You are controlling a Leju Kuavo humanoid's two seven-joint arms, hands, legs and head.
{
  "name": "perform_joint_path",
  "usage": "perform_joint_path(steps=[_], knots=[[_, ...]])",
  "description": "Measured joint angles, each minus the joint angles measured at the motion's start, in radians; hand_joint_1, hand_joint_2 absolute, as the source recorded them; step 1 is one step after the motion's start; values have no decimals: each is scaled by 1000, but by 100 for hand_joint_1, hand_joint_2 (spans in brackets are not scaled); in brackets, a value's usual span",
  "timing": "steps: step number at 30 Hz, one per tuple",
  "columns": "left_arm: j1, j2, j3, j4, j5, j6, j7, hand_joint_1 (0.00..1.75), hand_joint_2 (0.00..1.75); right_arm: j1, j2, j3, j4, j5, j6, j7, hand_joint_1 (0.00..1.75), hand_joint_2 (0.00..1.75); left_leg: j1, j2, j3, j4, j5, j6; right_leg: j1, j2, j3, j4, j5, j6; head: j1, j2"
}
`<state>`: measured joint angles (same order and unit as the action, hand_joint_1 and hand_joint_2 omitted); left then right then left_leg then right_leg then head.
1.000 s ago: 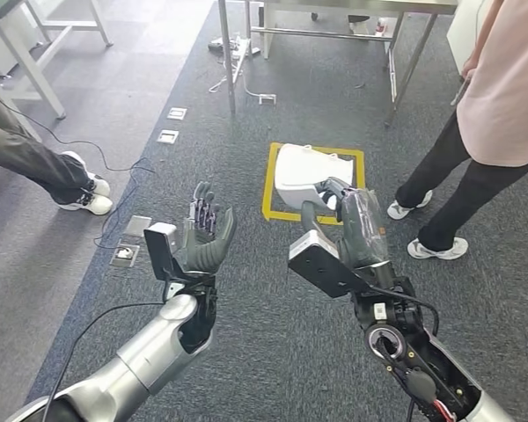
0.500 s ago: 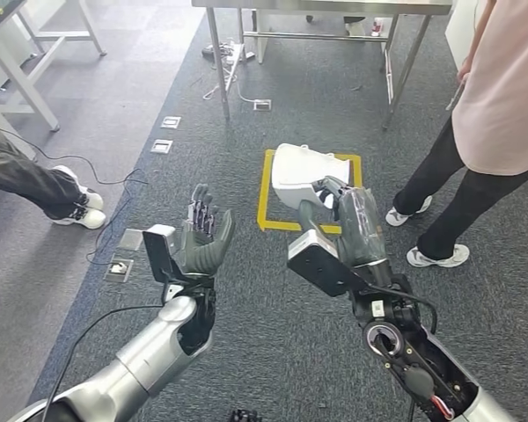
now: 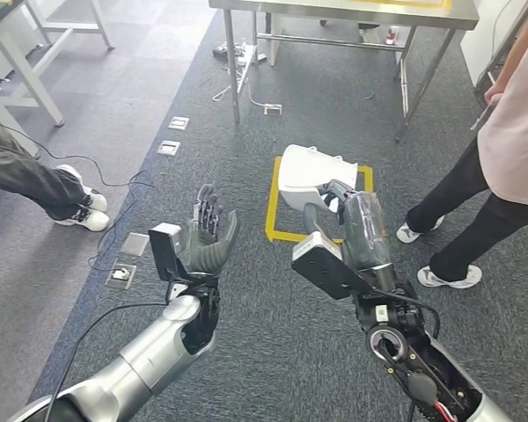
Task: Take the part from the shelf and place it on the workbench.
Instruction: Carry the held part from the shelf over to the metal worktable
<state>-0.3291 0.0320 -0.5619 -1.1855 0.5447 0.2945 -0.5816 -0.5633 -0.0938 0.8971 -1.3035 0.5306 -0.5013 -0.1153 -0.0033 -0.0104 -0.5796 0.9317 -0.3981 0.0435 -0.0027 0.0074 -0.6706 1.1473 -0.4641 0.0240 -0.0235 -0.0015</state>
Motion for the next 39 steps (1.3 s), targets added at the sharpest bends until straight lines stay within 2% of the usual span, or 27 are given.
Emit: perform_joint_path(steps=[2,3,5,7,8,9,11,12,13,14,16,17,18,19,21,23,24,26,27,28,29,30,32,33,34,37,39], knots=[[-2,-2,0,1,0,0,1,0,175,-1,0,0,0,0,0,0,175,175,-3,-2,17,0,-14,-2,10,0,53,-137,77,-21,0,0],[-2,-2,0,1,0,0,1,0,175,-1,0,0,0,0,0,-1,175,175,-3,-3,18,1,-18,-5,15,0,71,-179,89,-29,1,0],[-1,-3,0,1,0,0,2,0,175,-1,0,0,0,0,0,0,175,175,-2,-3,14,2,-22,-13,18,-1,85,-207,79,-34,3,0],[-2,-3,0,1,0,0,2,0,175,-1,0,0,-1,0,0,0,175,175,-2,-1,12,13,-33,-24,10,-1,102,-223,74,-37,3,0],[-4,-3,0,0,-1,0,1,0,175,-2,0,0,-1,0,-1,-1,175,175,-2,0,-2,44,-46,-31,5,-2,112,-230,72,-39,2,0],[-6,-3,0,0,-1,0,0,0,175,-2,1,0,-1,0,-1,-1,175,175,1,1,-31,99,-67,-39,1,-2,121,-234,69,-40,-1,0],[-5,-2,0,1,-1,0,0,0,175,-1,1,1,-1,0,-1,-1,175,175,10,2,-124,248,-109,-54,-1,-3,133,-235,58,-42,-5,0],[-3,-1,0,1,0,0,0,0,175,1,1,1,0,0,-1,-1,175,175,15,3,-164,300,-115,-60,-2,-2,140,-235,51,-41,-7,0],[-1,-1,0,2,0,0,0,0,175,2,1,1,0,0,-1,0,175,175,19,3,-185,315,-100,-64,-3,-2,149,-235,43,-38,-7,0],[0,0,0,2,0,0,0,0,175,3,1,1,0,0,-1,0,175,175,22,4,-183,285,-65,-67,-5,-2,160,-234,34,-35,-8,0],[-1,1,0,3,0,0,0,0,175,2,1,1,0,0,-1,0,175,175,27,8,-128,137,29,-72,-9,-1,183,-233,12,-24,-9,0],[-1,1,0,3,0,0,0,0,175,1,1,1,0,0,-1,0,175,175,27,9,-98,68,56,-70,-8,0,190,-231,0,-17,-10,0],[-2,1,0,4,0,0,0,0,175,0,1,1,0,0,0,0,175,175,27,9,-77,24,67,-65,-7,0,195,-230,-9,-10,-9,0],[-2,1,0,4,0,0,1,0,175,-1,1,0,-1,0,0,0,175,175,25,9,-68,7,61,-56,-5,1,199,-230,-15,-4,-8,0],[-3,0,0,4,0,0,1,0,175,-2,1,0,-1,0,0,0,175,175,22,5,-60,7,43,-34,-7,2,207,-225,-21,7,-6,0],[-4,-1,0,4,0,0,0,0,175,-4,1,0,-2,0,0,-1,175,175,21,3,-42,6,30,-17,-9,0,188,-171,-33,14,-4,0],[-4,-2,0,4,-1,0,0,0,175,-4,1,0,-2,0,0,-1,175,175,21,2,-32,5,23,-12,-10,-1,158,-113,-48,16,-2,0],[-3,-2,0,4,-2,0,0,0,175,-4,1,1,-2,0,1,0,175,175,16,2,-15,5,8,-5,-9,-2,71,33,-97,18,2,0],[-2,-2,0,4,-2,0,0,0,175,-2,0,1,-2,0,2,0,175,175,14,1,-5,5,-1,-3,-8,-2,30,85,-119,17,2,0],[-1,-2,0,4,-2,0,0,0,175,0,0,1,-2,0,2,0,175,175,10,0,6,5,-10,-1,-6,-2,3,105,-126,15,2,0],[-1,-2,0,4,-2,0,0,0,175,1,0,1,-2,0,2,1,175,175,7,-1,21,5,-21,0,-4,-2,-8,86,-112,9,2,0],[-1,-2,0,4,-2,0,0,0,175,2,0,1,-2,0,2,1,175,175,3,-2,38,5,-32,0,-1,-2,-2,34,-74,0,2,0],[-1,-3,0,5,-3,0,0,0,175,1,0,1,-2,0,5,1,175,175,-3,-3,69,5,-55,-1,11,0,26,-108,42,-24,2,0],[-2,-4,0,5,-3,0,1,0,175,0,0,1,-2,0,7,2,175,175,-5,-3,77,4,-64,-4,17,0,39,-163,81,-33,3,0],[-2,-4,0,5,-3,0,1,0,175,0,0,1,-2,0,8,3,175,175,-4,-3,83,2,-70,-8,22,0,49,-196,104,-38,2,0],[-3,-5,0,5,-4,-1,1,0,175,-3,1,0,-4,0,9,4,175,175,-3,-2,87,18,-72,-21,21,-1,81,-226,101,-43,2,0],[-7,-4,0,5,-4,-1,1,0,175,-6,1,0,-5,0,9,3,175,175,-1,0,42,101,-75,-32,14,1,107,-238,94,-48,0,0]])
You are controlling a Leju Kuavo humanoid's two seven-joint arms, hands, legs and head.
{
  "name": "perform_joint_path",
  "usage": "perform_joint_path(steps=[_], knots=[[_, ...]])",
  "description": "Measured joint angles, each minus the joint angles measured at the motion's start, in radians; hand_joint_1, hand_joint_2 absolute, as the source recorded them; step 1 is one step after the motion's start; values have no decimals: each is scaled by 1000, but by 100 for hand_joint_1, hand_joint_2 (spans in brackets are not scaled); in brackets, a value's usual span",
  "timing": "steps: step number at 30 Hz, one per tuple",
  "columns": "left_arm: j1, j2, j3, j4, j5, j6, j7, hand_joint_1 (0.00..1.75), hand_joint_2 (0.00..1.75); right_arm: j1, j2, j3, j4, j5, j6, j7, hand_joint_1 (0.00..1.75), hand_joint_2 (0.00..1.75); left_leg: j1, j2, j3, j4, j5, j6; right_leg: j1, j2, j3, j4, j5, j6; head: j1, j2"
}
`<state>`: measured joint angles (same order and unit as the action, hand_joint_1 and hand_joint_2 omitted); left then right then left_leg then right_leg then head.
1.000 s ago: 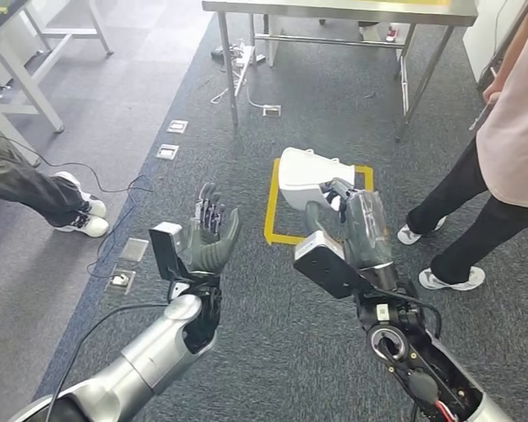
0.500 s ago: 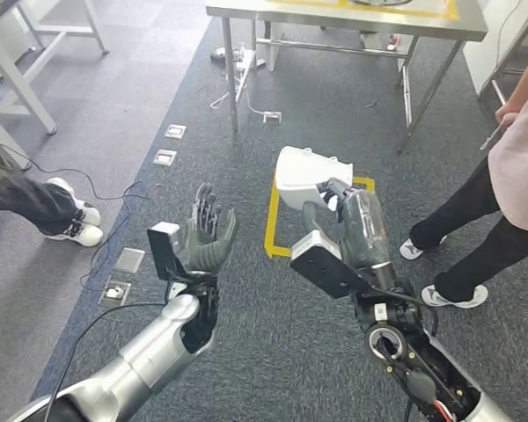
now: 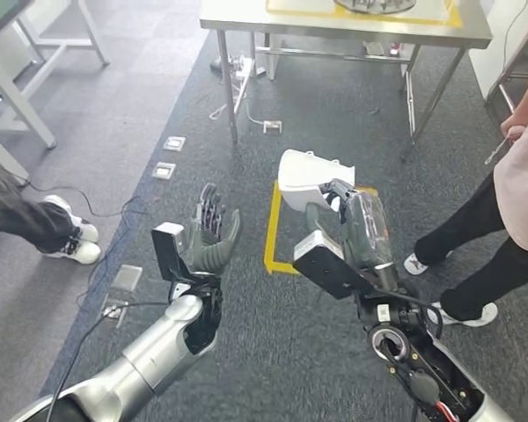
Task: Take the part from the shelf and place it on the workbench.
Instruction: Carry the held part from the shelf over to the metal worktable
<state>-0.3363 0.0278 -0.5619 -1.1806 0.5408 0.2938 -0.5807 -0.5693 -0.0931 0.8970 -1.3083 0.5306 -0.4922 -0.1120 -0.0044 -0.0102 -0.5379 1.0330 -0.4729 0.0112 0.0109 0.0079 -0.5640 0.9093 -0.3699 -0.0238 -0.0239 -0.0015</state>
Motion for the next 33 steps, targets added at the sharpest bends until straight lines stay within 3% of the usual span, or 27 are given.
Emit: perform_joint_path(steps=[3,4,5,6,8,10,12,14,16,18,19,20,21,22,24,25,26,28,30,33], knots=[[1,2,0,0,0,0,0,0,175,-1,0,1,0,0,0,-2,175,175,9,1,-142,186,-63,-19,-6,0,25,-3,-23,-1,-3,0],[3,3,0,0,0,0,0,0,175,0,0,1,0,0,0,-2,175,175,13,2,-175,208,-81,-24,-8,0,36,-3,-34,0,-4,0],[4,4,0,0,0,0,0,0,175,0,0,2,1,0,0,-2,175,175,16,2,-190,195,-79,-29,-9,1,49,-2,-45,3,-4,0],[4,5,0,0,0,0,0,0,175,1,0,2,1,0,0,-3,175,175,18,3,-187,147,-49,-31,-11,1,64,-2,-57,6,-5,0],[4,6,0,1,0,0,0,0,175,0,0,2,2,-2,-2,-5,175,175,22,10,-155,-4,68,-32,-12,2,92,2,-84,16,-6,0],[4,7,0,2,0,-2,2,0,175,-3,1,3,4,-6,-4,-6,175,175,20,15,-136,-94,146,-20,-9,2,101,4,-108,28,-5,0],[1,7,0,3,0,-4,2,0,175,-9,2,2,7,-12,-9,-12,175,175,18,14,-132,-103,149,-1,-8,3,105,9,-118,39,-3,0],[-3,6,0,2,0,-4,0,0,175,-14,3,0,10,-17,-14,-21,175,175,19,10,-118,-105,140,13,-10,0,87,56,-118,48,-2,0],[-6,5,0,3,0,-4,-2,0,175,-16,4,0,14,-18,-16,-26,175,175,20,8,-99,-106,126,24,-12,-2,15,180,-135,52,1,0],[-4,5,0,3,0,-4,-3,0,175,-15,5,1,20,-18,-16,-25,175,175,18,6,-79,-106,107,28,-12,-2,-72,309,-194,57,3,0],[-2,5,0,3,0,-4,-4,0,175,-14,5,1,23,-18,-17,-24,175,175,17,4,-66,-106,97,28,-12,-2,-103,340,-223,58,3,0],[-1,5,0,3,0,-4,-4,0,175,-14,5,1,25,-18,-17,-23,175,175,16,2,-51,-105,85,28,-12,-2,-118,336,-236,58,3,0],[0,5,0,3,0,-4,-4,0,175,-13,5,1,27,-18,-17,-23,175,175,15,0,-34,-105,73,27,-11,-2,-118,300,-222,55,4,0],[0,4,0,3,0,-4,-4,0,175,-14,5,1,29,-18,-17,-23,175,175,13,-1,-17,-105,61,27,-9,-2,-107,238,-178,49,4,0],[-2,2,0,3,-1,-4,-5,0,175,-14,5,1,31,-18,-17,-22,175,175,9,-3,13,-104,38,23,-2,-2,-82,94,-46,33,6,0],[-3,0,0,4,-1,-4,-6,0,175,-15,5,1,32,-18,-18,-21,175,175,7,-5,21,-103,28,19,1,0,-72,47,2,27,5,0],[-4,-1,0,4,-2,-4,-6,0,175,-15,5,0,32,-17,-18,-19,175,175,6,-6,27,-100,20,15,4,0,-67,21,26,21,4,0],[-6,-3,0,4,-4,-4,-6,0,175,-17,5,-1,33,-15,-19,-15,175,175,5,-7,35,-95,8,5,4,1,-50,12,24,14,3,0],[-9,-4,0,4,-7,-4,-5,0,175,-20,5,-3,32,-13,-19,-11,175,175,7,-3,16,-46,-1,-4,0,1,-32,9,18,7,2,0],[-8,-3,0,4,-10,-2,-3,0,175,-17,5,-4,32,-10,-19,-6,175,175,11,1,-110,147,-58,-19,-1,3,-10,9,-2,-1,-2,0]])
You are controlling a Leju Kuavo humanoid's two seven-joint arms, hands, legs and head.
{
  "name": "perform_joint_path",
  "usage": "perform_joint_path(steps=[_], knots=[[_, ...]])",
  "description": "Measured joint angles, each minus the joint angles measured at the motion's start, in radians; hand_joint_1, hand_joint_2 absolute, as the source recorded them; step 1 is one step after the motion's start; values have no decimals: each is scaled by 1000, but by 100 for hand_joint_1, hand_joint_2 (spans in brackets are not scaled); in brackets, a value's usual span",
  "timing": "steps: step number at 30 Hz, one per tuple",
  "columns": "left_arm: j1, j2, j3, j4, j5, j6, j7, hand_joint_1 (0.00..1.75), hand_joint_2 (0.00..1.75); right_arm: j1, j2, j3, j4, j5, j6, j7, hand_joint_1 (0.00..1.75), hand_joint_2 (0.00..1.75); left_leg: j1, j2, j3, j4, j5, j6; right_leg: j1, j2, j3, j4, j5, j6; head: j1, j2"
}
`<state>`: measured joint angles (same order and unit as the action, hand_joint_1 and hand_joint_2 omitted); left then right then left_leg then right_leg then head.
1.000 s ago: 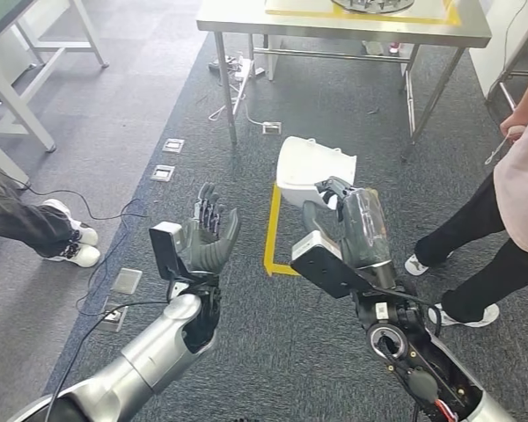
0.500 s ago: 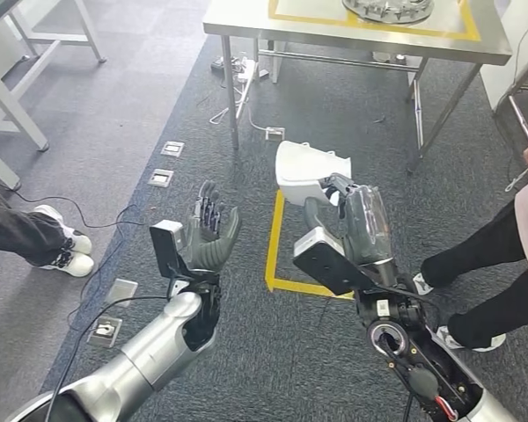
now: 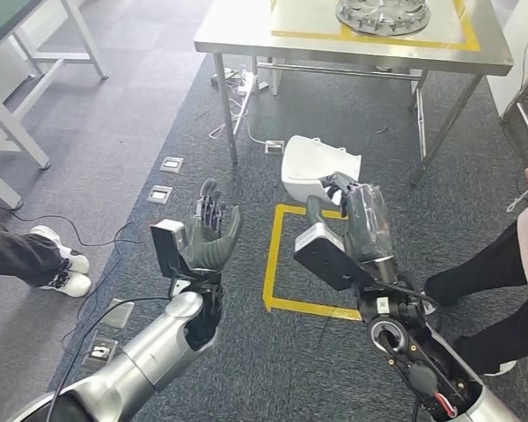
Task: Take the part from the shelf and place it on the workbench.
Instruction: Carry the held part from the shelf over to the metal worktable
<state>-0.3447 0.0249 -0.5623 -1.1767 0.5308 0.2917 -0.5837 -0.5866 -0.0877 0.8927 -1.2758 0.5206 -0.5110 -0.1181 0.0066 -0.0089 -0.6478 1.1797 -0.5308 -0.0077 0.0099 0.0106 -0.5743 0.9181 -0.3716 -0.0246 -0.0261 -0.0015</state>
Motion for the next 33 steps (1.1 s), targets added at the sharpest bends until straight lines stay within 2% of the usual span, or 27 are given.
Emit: perform_joint_path(steps=[1,2,3,4,6,7,8,11,12,13,15,16,17,18,19,21,22,23,25,27,28,29,31,32,33], knots=[[2,1,0,0,0,1,1,0,175,3,0,-1,0,1,0,1,175,175,0,0,-41,45,-23,-3,0,1,8,0,-9,0,-1,0],[4,1,0,0,-1,2,2,0,175,5,0,-2,0,3,0,2,175,175,0,0,-65,55,-32,-4,0,2,17,2,-19,0,-2,0],[5,2,0,0,-2,3,3,0,175,7,0,-4,0,4,1,3,175,175,0,0,-72,30,-19,-3,0,3,29,3,-29,1,-3,0],[6,2,0,0,-3,3,4,0,175,9,0,-5,0,6,1,3,175,175,0,1,-62,-30,20,-1,0,4,42,5,-41,3,-3,0],[5,3,0,0,-5,3,5,0,175,10,0,-8,0,8,1,3,175,175,-2,2,-24,-174,130,9,2,5,62,9,-64,8,-4,0],[5,3,0,0,-5,3,6,0,175,10,0,-10,1,9,1,4,175,175,-5,2,-10,-221,166,15,4,6,68,10,-75,13,-3,0],[5,4,0,0,-6,3,7,0,175,10,0,-12,1,10,1,5,175,175,-7,2,-4,-245,185,22,5,7,72,12,-82,18,-3,0],[3,3,0,0,-7,3,8,0,175,10,0,-21,0,11,2,8,175,175,-5,1,14,-252,178,41,5,7,74,31,-95,34,-3,0],[2,3,0,-1,-8,4,8,0,175,9,0,-24,0,12,2,9,175,175,-3,2,24,-254,172,46,5,5,59,63,-101,39,-2,0],[2,2,0,-1,-8,4,8,0,175,8,0,-27,0,12,2,9,175,175,0,2,35,-256,167,49,2,4,30,117,-113,45,0,0],[3,2,0,-1,-8,4,8,0,175,11,0,-29,0,12,2,10,175,175,0,2,54,-256,150,52,-5,1,-57,262,-160,55,4,0],[4,2,0,-1,-7,4,8,0,175,14,-1,-30,0,12,2,10,175,175,0,2,64,-256,140,51,-9,1,-96,316,-186,59,4,0],[6,2,0,-1,-7,4,8,0,175,16,-1,-32,0,12,2,10,175,175,0,1,76,-256,130,51,-11,0,-121,338,-200,62,5,0],[7,2,0,-1,-7,4,8,0,175,17,-1,-34,0,12,2,10,175,175,1,1,90,-256,120,49,-14,-1,-128,321,-192,63,5,0],[7,2,0,-1,-7,4,8,0,175,18,-1,-35,0,12,2,10,175,175,1,0,106,-256,108,47,-15,-1,-119,268,-158,63,6,0],[7,2,0,-1,-7,4,8,0,175,18,-1,-38,0,12,2,10,175,175,1,-1,137,-254,83,41,-16,-3,-83,115,-41,59,7,0],[7,2,0,-1,-8,4,8,0,175,18,-1,-38,1,13,3,11,175,175,0,-1,146,-254,72,36,-14,-4,-66,58,1,54,8,0],[6,2,0,-1,-8,4,8,0,175,18,-2,-38,1,13,3,11,175,175,-1,-1,151,-254,64,30,-12,-5,-57,25,26,48,8,0],[3,2,0,-1,-8,5,8,0,175,17,-2,-42,0,14,4,14,175,175,-1,-2,158,-252,57,21,-8,-4,-44,14,23,33,8,0],[0,2,0,-1,-9,6,7,0,175,14,-3,-46,-2,16,5,18,175,175,1,0,139,-206,60,14,-10,-2,-27,7,20,21,7,0],[-1,2,0,-1,-9,6,7,0,175,13,-3,-47,-2,17,5,21,175,175,2,1,108,-153,59,10,-12,-1,-16,4,16,15,5,0],[-1,3,0,-1,-9,6,7,0,175,13,-4,-47,-3,19,6,24,175,175,3,2,61,-83,48,5,-13,-1,-7,1,10,11,2,0],[2,5,0,-1,-8,6,7,0,175,14,-5,-47,-3,23,6,32,175,175,3,2,-39,45,-5,-3,-12,1,9,0,-6,5,-2,0],[4,6,0,-1,-8,6,7,0,175,15,-6,-47,-3,25,6,37,175,175,3,2,-73,72,-27,-4,-11,2,19,0,-16,5,-4,0],[5,6,0,-1,-8,6,7,0,175,16,-8,-48,-4,26,6,41,175,175,3,2,-90,64,-31,-3,-10,4,30,0,-25,5,-5,0]])
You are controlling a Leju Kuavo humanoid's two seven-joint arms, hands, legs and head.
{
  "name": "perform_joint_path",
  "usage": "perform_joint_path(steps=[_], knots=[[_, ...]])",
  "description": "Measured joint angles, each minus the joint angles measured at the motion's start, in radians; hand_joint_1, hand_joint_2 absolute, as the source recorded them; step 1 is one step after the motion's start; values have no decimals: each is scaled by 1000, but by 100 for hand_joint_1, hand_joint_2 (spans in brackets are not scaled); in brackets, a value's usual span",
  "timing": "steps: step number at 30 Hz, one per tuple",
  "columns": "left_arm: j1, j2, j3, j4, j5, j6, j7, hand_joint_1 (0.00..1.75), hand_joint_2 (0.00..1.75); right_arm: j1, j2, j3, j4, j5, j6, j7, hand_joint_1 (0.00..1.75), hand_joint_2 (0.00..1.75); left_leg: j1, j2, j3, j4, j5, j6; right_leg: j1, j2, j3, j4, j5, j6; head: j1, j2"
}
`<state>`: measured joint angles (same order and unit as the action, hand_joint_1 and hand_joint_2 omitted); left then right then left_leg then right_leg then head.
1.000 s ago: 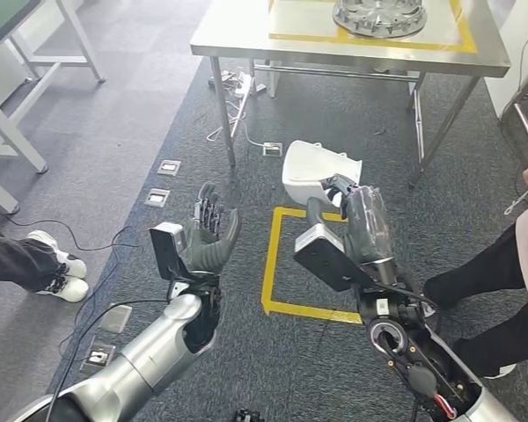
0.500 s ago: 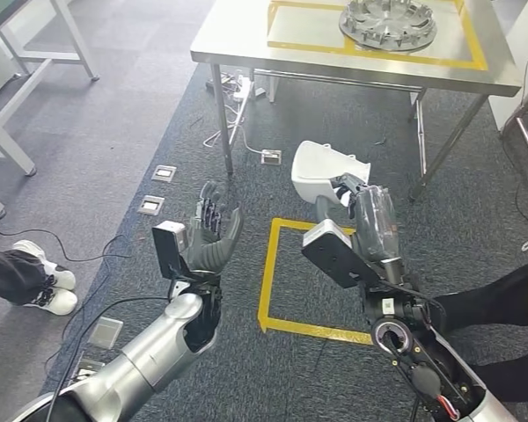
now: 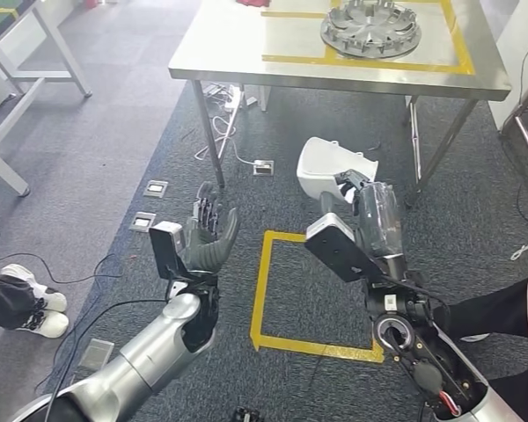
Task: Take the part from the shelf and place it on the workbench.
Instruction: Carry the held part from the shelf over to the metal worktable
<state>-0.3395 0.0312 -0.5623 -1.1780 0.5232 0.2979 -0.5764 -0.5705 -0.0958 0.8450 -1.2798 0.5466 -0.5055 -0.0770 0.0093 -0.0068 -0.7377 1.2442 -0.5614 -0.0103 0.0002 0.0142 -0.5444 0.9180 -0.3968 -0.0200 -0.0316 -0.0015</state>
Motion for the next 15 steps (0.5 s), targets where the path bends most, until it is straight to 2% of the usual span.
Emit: perform_joint_path(steps=[1,4,5,6,8,10,13,14,15], knots=[[0,0,0,0,0,0,0,0,175,1,-1,0,-1,2,0,4,175,175,-1,0,1,-42,23,4,1,1,13,0,-10,0,-1,0],[-2,1,0,0,0,-2,0,0,175,1,-4,-4,-4,-1,0,12,175,175,-10,-2,57,-254,185,28,6,6,44,2,-40,6,-3,0],[-3,1,0,0,1,-2,0,0,175,1,-5,-6,-6,-6,0,14,175,175,-14,-4,71,-301,222,34,9,7,50,2,-51,10,-2,0],[-5,1,0,0,1,-3,0,0,175,1,-7,-10,-8,-12,0,14,175,175,-15,-5,78,-325,238,39,11,9,54,5,-57,15,-2,0],[-8,0,0,0,2,-4,-1,0,175,-2,-12,-21,-14,-18,1,14,175,175,-12,-7,92,-332,235,44,12,9,61,12,-70,26,0,0],[-13,-3,0,0,5,-4,-3,0,175,-7,-20,-30,-22,-16,3,15,175,175,-8,-5,111,-332,226,52,10,5,40,69,-89,38,3,0],[-15,-6,-1,1,9,-3,-4,0,175,-10,-33,-42,-32,-6,10,23,175,175,-7,-4,135,-331,205,58,3,-1,-74,267,-160,52,8,0],[-14,-6,-1,2,10,-3,-4,0,175,-9,-37,-45,-34,-4,12,26,175,175,-7,-4,143,-331,197,58,0,-2,-108,309,-181,55,8,0],[-13,-6,-1,2,11,-3,-4,0,175,-9,-41,-48,-36,-2,13,28,175,175,-6,-4,153,-329,187,56,-3,-3,-126,314,-186,58,8,0]])
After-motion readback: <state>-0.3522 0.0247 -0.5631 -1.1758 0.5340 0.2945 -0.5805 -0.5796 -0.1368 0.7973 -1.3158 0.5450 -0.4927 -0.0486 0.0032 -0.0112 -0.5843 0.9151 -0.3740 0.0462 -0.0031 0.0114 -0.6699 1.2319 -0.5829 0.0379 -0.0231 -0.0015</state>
